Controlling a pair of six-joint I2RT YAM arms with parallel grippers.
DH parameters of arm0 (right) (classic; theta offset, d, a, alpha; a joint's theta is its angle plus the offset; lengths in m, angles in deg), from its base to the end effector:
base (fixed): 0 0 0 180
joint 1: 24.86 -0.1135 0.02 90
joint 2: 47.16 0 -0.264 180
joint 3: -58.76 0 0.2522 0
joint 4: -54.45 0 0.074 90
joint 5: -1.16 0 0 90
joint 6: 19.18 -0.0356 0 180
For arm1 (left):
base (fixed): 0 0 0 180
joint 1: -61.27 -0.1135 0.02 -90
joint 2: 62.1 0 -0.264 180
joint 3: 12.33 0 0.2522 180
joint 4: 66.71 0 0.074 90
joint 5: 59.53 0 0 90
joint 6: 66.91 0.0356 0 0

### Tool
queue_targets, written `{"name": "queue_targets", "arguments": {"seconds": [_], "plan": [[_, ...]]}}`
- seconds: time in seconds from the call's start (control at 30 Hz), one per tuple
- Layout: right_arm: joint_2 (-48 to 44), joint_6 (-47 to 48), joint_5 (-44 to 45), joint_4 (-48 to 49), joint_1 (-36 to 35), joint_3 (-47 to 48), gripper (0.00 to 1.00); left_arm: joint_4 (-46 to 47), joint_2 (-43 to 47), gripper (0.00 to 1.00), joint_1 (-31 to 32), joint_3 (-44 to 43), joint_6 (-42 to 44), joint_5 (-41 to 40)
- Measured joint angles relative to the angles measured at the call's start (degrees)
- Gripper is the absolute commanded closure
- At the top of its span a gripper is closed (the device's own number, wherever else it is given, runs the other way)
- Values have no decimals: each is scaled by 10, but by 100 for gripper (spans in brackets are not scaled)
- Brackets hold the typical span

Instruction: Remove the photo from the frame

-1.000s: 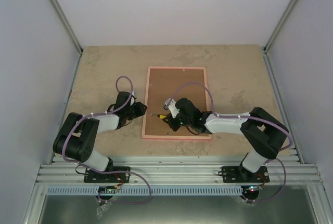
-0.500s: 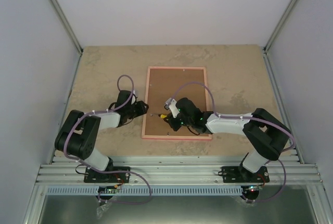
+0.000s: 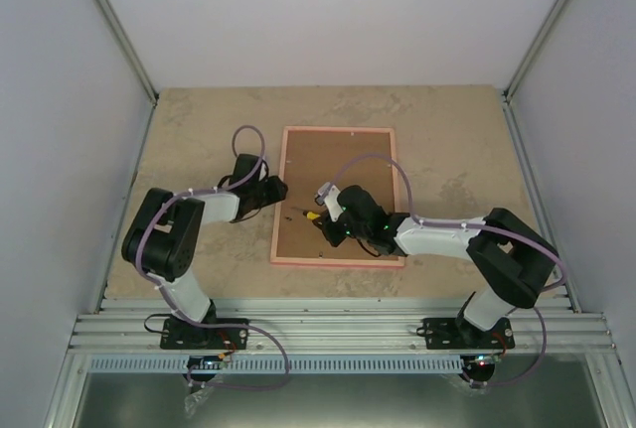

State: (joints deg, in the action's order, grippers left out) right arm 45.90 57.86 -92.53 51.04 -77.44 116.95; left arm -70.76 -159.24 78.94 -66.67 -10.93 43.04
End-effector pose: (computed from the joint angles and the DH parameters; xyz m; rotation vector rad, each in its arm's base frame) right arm 0.1969 0.2611 0.1651 -0.8234 2.1786 0.6740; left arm 0.2952 -0.1022 0.1248 -0.2450 2.4629 -0.6713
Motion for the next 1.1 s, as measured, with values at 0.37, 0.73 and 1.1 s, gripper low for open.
{"name": "queue_targets", "arguments": {"seconds": [0.37, 0.73, 1.1], "plan": [[-25, 0, 10, 22, 7, -19, 100, -50, -80, 72, 0, -115, 31, -47], [-49, 1, 17, 27, 19, -34, 100, -57, -81, 82, 12, -119, 58, -68], [-21, 7, 21, 42, 31, -3, 100, -50, -10, 82, 28, -33, 52, -73]]}}
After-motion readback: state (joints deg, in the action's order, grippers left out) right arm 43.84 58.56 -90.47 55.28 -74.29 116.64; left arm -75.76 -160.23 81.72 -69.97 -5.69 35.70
